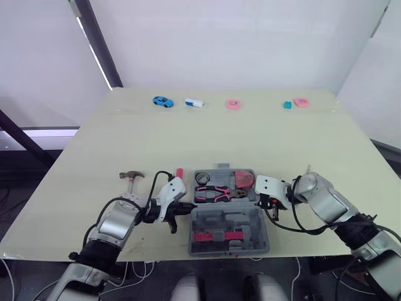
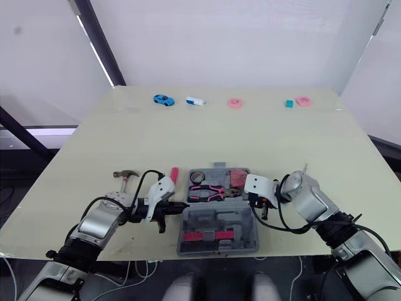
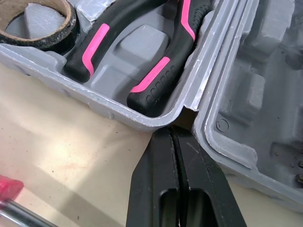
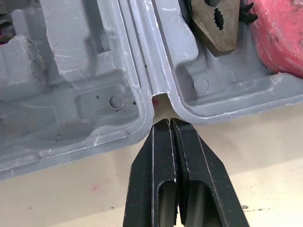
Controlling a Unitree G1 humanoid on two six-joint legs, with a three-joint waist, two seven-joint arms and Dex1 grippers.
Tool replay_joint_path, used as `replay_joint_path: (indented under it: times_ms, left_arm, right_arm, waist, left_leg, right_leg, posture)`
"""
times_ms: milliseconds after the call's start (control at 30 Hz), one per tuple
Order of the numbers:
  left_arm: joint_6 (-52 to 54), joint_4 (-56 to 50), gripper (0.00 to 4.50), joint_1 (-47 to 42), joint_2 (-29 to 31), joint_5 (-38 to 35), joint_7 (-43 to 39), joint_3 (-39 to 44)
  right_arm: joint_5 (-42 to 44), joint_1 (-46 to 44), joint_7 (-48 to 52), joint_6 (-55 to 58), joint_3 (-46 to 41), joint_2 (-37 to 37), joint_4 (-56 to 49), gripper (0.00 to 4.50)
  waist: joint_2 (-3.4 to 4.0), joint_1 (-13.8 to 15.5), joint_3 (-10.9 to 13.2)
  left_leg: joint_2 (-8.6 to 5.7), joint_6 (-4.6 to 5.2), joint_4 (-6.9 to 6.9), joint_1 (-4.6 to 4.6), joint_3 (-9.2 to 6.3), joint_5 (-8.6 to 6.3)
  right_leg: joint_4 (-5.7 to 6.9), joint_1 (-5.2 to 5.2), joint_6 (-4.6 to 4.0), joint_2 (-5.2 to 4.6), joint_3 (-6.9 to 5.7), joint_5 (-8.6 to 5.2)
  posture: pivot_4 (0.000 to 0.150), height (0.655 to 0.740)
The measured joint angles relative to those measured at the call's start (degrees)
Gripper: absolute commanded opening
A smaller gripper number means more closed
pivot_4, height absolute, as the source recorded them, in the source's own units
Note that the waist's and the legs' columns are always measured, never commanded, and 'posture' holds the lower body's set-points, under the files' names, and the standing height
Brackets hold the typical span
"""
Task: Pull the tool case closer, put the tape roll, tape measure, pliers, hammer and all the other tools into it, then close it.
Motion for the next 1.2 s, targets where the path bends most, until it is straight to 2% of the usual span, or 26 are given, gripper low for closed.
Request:
replay_joint_path:
  times_ms: [467, 1200]
  left_arm:
    - [-3.1, 5.1, 0.07, -3.4, -2.8, 1.9, -0.2, -0.1]
    - [-5.9, 7.9, 0.07, -5.5, -5.2, 3.9, -1.7, -0.7]
  right_arm:
    - [-1.1, -0.8, -1.0, -3.8, -1.4, -0.1, 4.0, 0.07]
    - [-1.4, 1.0, -1.0, -3.4, -3.3, -1.9, 2.6, 0.07]
  waist:
    - [0.0, 0.2, 0.0]
    - [0.0, 0.4, 0.0]
  left_leg:
    - [0.0, 0.0, 0.05, 0.0, 0.01, 0.0]
    - [0.0, 0.0, 0.05, -0.07, -0.01, 0.0]
  right_leg:
    - [0.05, 0.02, 0.01, -0.01, 0.01, 0.0]
    - [-0.01, 0.0, 0.01, 0.0, -0.01, 0.0]
  posture:
    - [0.15, 0.74]
    - [0.15, 0.74]
